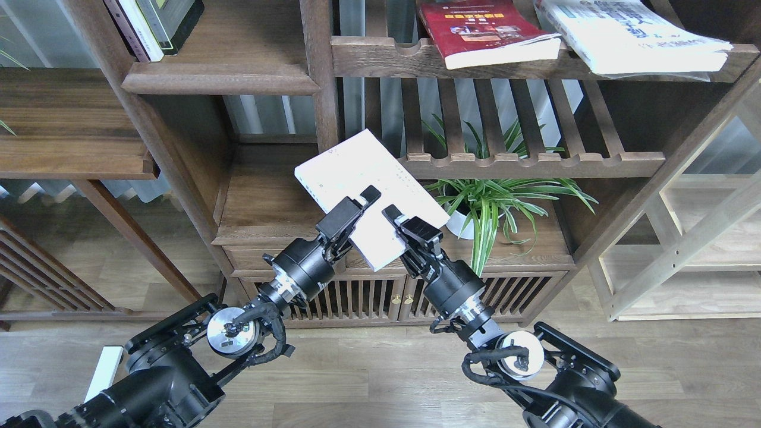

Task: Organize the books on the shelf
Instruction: 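Grasp the booklet's edge with the left gripper beside the right gripper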

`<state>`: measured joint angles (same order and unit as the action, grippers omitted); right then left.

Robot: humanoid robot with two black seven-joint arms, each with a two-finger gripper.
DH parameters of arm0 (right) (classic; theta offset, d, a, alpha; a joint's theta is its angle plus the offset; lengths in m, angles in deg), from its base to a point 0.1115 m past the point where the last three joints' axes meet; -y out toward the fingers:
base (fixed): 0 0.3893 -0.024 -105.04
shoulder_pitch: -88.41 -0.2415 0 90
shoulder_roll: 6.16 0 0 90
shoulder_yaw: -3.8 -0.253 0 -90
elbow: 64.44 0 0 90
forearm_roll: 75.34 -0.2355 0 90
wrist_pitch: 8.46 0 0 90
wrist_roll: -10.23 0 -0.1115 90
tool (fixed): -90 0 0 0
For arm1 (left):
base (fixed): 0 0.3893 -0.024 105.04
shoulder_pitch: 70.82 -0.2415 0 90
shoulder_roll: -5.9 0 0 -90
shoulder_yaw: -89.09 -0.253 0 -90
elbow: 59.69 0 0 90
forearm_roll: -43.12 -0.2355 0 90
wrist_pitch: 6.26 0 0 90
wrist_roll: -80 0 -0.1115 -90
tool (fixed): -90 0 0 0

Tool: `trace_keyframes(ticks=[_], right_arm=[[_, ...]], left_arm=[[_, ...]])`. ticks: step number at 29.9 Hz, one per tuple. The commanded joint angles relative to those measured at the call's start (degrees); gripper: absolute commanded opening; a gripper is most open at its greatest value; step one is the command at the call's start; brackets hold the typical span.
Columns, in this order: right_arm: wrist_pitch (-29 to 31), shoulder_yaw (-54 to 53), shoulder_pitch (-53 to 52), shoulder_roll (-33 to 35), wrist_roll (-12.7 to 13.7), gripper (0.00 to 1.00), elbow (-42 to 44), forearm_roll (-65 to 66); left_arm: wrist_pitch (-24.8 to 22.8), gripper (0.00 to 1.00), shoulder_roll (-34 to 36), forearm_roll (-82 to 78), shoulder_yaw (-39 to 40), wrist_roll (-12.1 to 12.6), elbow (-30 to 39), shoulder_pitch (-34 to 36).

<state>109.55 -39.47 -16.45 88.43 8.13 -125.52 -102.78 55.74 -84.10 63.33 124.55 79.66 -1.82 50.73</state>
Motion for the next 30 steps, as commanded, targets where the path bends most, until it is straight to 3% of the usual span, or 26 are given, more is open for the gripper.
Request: trace_keyframes(ticks=[1,5,10,19,30], right_arm=[[0.0,0.11,-0.08,-0.46,-0.01,0.05,0.0,0.28],[0.0,0.2,-0.08,-0.63,-0.01,0.05,0.0,0.37],[0.0,0.2,-0.17,-0.81,-0.01,0.05,0.0,0.37],[0.0,0.2,-0.17,-1.07,-0.01,0.05,0.0,0.46],[0.0,0.29,-0.26,-1.43,-0.01,0.05,0.0,0.46]], left_arm=[[0.0,0.94,0.0,0.0,0.4,-0.01,-0.04,0.0],[0.0,0.9,0.0,0.0,0.49,0.08,-0.04,0.0],[0.0,0.85,0.0,0.09,0.76,2.01,-0.13,-0.18],[0.0,0.6,0.0,4.13,1.19,2.1,-0.92,-0.44],[0.0,0.46,0.0,4.22,2.78,2.1,-1.62,-0.35]])
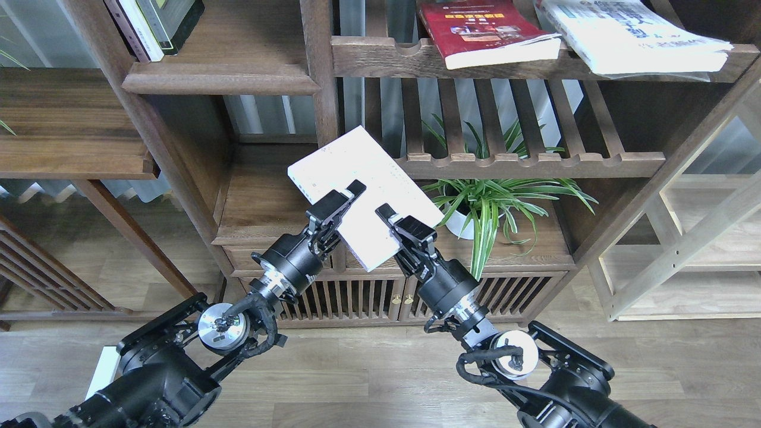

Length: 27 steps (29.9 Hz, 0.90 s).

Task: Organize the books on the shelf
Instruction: 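Grasp the booklet's edge with the left gripper beside the right gripper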

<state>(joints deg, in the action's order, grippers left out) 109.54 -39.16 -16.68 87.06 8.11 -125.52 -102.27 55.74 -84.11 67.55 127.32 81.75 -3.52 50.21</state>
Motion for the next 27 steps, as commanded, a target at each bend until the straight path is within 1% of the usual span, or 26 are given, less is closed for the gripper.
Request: trace_keyframes(ticks=[1,4,11,15,18,20,24,26,27], right_arm=[[0.0,-0.11,-0.03,-0.06,0.01,0.05,0.0,-0.05],[0.0,-0.02,-0.03,-0.06,0.01,0.05,0.0,-0.05],[0.0,-0.02,-0.03,-0.06,0.01,0.05,-0.09,0.04],[0.0,-0.02,0.06,-0.06,0.01,0.06,-0.09,0.3],[0.0,0.07,0.06,0.03,0.1,0.11,-0.09,0.82],[0.0,0.07,0.14,0.03,0.01,0.13,-0.09,1.7],[0.0,0.07,0.14,0.03,0.01,0.18,-0.09,1.97],[0.0,0.07,0.06,0.03,0.01,0.23,-0.09,2.23],[0.0,0.15,0.14,0.03,0.01,0.29,-0.09,2.75]], left_arm=[[0.0,0.45,0.01,0.0,0.01,0.01,0.08,0.25],[0.0,0.38,0.01,0.0,-0.08,0.1,0.08,0.34],[0.0,0.29,0.01,0.09,-0.08,0.1,0.08,0.61],[0.0,0.18,0.01,0.09,-0.08,-0.07,0.25,0.52],[0.0,0.09,0.01,0.09,0.01,-0.25,0.25,0.52],[0.0,0.06,0.01,0.09,0.01,-0.43,0.16,0.52],[0.0,0.04,0.01,0.0,0.01,-0.25,0.16,0.52],[0.0,0.04,0.01,-0.18,0.01,-0.16,0.16,0.52],[0.0,0.03,0.01,-0.18,0.1,-0.16,0.08,0.52]])
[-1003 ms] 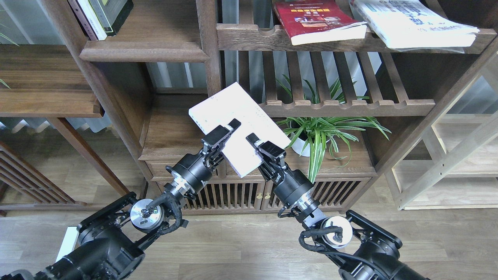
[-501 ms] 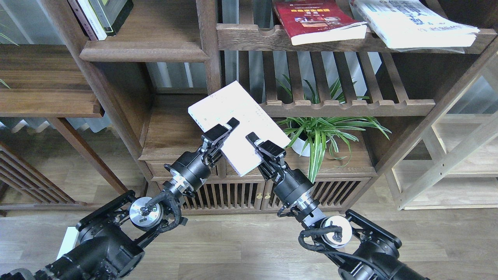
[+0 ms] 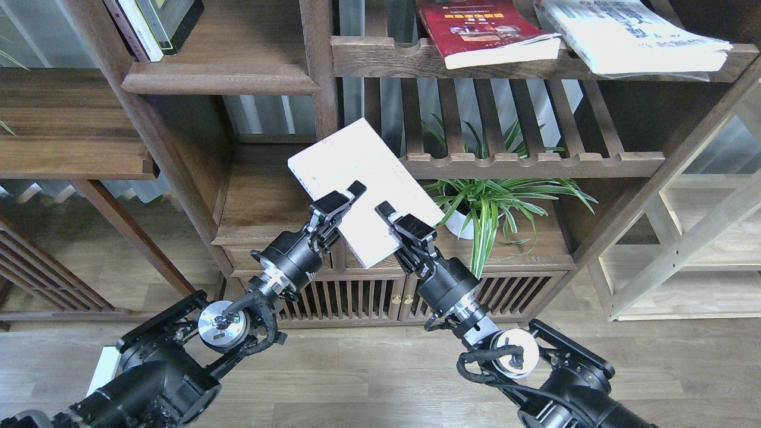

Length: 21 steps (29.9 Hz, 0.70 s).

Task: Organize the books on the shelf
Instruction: 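Grasp the booklet's edge with the left gripper beside the right gripper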

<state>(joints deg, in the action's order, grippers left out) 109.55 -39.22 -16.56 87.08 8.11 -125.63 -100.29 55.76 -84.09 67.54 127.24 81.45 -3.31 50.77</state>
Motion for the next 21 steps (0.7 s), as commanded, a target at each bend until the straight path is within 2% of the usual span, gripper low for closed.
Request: trace_keyframes(ticks=[1,5,8,12,21], right_arm=[[0.0,0.48,0.03,0.01,0.02,0.35,0.02,1.47],[0.0,-0.13,0.55,0.01,-0.33,0.66,-0.59,3.41],[0.0,-0.31,0.82,-0.07,-0.51,0.76,-2.0,3.41],[0.0,-0.4,0.73,-0.16,-0.51,0.84,-2.18,3.41],[0.0,-3.47,0.73,0.54,-0.51,0.88,-2.0,3.5]], left_arm=[[-0.02,0.03,0.0,-0.16,0.09,0.13,-0.05,-0.04],[-0.02,0.03,0.0,-0.16,0.09,0.22,-0.04,0.05],[-0.02,0.03,0.0,-0.25,0.09,0.13,-0.04,0.05],[-0.02,0.03,0.0,-0.51,0.09,0.22,-0.04,-0.13],[-0.02,0.03,0.0,-1.65,-0.79,0.31,-0.04,-0.65]])
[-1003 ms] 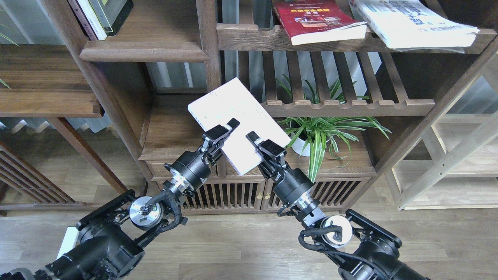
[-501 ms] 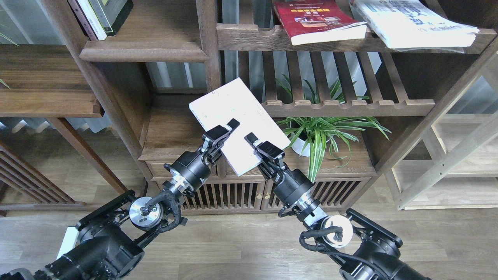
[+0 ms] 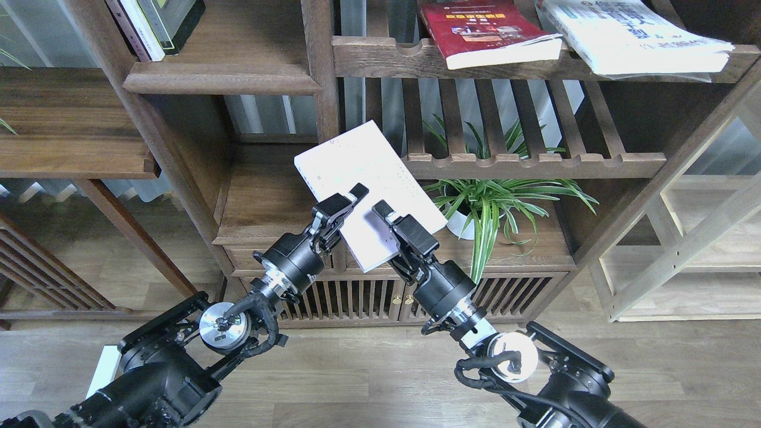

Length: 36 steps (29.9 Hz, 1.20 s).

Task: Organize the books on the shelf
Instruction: 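Grasp the booklet's edge with the left gripper beside the right gripper, then release the right gripper and swing the booklet away with the left gripper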

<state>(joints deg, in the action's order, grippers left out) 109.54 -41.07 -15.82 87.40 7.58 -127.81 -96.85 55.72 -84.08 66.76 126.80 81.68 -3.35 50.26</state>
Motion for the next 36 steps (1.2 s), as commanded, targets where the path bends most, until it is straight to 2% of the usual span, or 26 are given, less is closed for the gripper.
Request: trace_keyframes(ticks=[1,5,8,18,30,36], right_arm=[[0.0,-2.24,-0.01,0.39,0.02,0.89,0.17,0.06],[0.0,-3.38,0.17,1.62,-0.07,0.92,0.52,-0.03],[0.0,-3.82,0.34,1.71,-0.16,0.93,1.13,-0.12],[0.0,-6.37,0.43,1.71,-0.16,0.93,4.21,-0.12],[0.0,-8.57,-0.27,1.97,-0.07,0.93,7.02,-0.12],[0.0,-10.41,-0.53,1.97,0.1,0.93,8.52,-0.03]], left_arm=[[0.02,0.03,-0.02,-1.05,-0.35,0.08,0.0,-0.14],[0.02,0.03,0.33,-0.97,0.26,0.08,2.27,-1.81],[0.02,0.03,3.3,-0.97,0.35,-0.09,4.56,-2.43],[0.02,0.04,9.64,-1.75,0.18,-0.27,5.97,-3.74],[0.02,0.04,18.69,-16.07,0.53,-0.18,16.6,-8.93],[0.02,0.04,23.96,-20.65,3.42,0.08,21.17,-9.9]])
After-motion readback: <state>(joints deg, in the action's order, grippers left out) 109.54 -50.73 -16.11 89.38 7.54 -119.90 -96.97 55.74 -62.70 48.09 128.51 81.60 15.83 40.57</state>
